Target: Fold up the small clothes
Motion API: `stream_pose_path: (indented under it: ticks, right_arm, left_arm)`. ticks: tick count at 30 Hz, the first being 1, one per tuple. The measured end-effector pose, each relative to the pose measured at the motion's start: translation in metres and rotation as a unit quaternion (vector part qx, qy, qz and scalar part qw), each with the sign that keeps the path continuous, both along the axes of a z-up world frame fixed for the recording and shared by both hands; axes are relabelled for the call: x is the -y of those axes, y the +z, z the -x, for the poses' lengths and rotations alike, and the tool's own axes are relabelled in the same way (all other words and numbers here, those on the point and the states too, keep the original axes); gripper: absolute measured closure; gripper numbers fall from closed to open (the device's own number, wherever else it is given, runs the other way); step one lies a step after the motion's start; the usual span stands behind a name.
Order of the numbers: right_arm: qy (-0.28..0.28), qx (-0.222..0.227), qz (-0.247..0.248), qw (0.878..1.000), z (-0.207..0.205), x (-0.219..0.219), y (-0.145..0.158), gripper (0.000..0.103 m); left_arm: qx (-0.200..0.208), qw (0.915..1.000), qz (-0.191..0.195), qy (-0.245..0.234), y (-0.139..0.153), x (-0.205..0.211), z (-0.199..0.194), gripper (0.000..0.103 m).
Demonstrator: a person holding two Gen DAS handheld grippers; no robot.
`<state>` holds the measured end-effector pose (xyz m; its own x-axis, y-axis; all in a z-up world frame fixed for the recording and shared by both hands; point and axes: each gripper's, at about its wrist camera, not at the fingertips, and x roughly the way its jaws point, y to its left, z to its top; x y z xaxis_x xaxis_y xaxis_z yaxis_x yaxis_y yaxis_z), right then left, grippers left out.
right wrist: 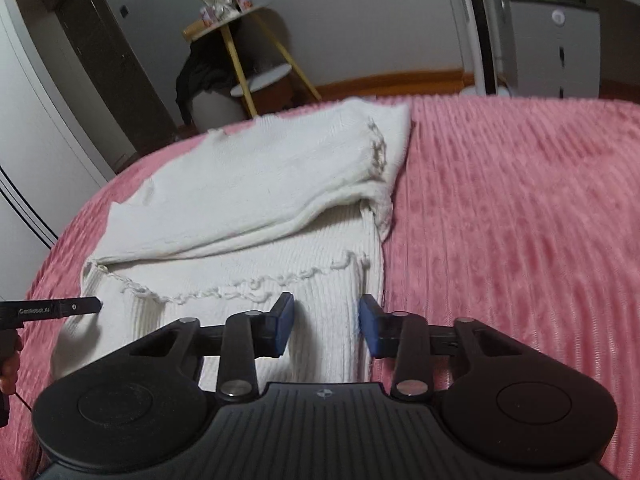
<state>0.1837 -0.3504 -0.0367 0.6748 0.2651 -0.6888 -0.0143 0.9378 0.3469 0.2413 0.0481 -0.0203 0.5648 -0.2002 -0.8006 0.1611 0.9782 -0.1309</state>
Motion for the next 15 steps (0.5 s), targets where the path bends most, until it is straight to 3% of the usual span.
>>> stream_pose_path:
  ticks: [1,2,4,6,11,13,14,15]
  right_arm:
    - [0.004,0.0,0.0,1.0,0.0,-0.001,-0.001,0.078]
    - [0.01,0.0,0.003,1.0,-0.001,-0.002,-0.002,0.079]
    - [0.016,0.003,0.017,1.0,0.0,-0.005,-0.002,0.079]
    - [0.017,-0.001,0.026,1.0,-0.002,-0.007,-0.002,0.077]
    - [0.016,-0.008,0.022,1.0,-0.007,-0.011,-0.004,0.064]
    - [0.021,-0.01,0.033,0.999,-0.009,-0.016,-0.005,0.064]
    - [0.024,-0.01,0.042,0.999,-0.01,-0.018,-0.004,0.066]
    - [0.026,-0.01,0.052,0.998,-0.01,-0.021,-0.004,0.071]
  left_arm:
    - [-0.001,1.0,0.004,0.0,-0.001,-0.002,-0.001,0.078]
    - [0.0,1.0,0.007,0.001,-0.001,-0.003,-0.002,0.083]
    - [0.0,0.9999,0.013,0.0,-0.002,-0.005,-0.005,0.083]
    - [-0.001,0.9999,0.012,0.004,-0.002,-0.005,-0.008,0.073]
    - [0.005,1.0,0.004,-0.002,-0.004,0.002,-0.009,0.071]
    - [0.005,1.0,-0.003,-0.007,-0.004,0.003,-0.01,0.077]
    - [0.007,0.9999,-0.003,-0.007,-0.003,0.003,-0.009,0.089]
    - [0.008,0.9999,-0.002,-0.008,0.0,0.002,-0.008,0.092]
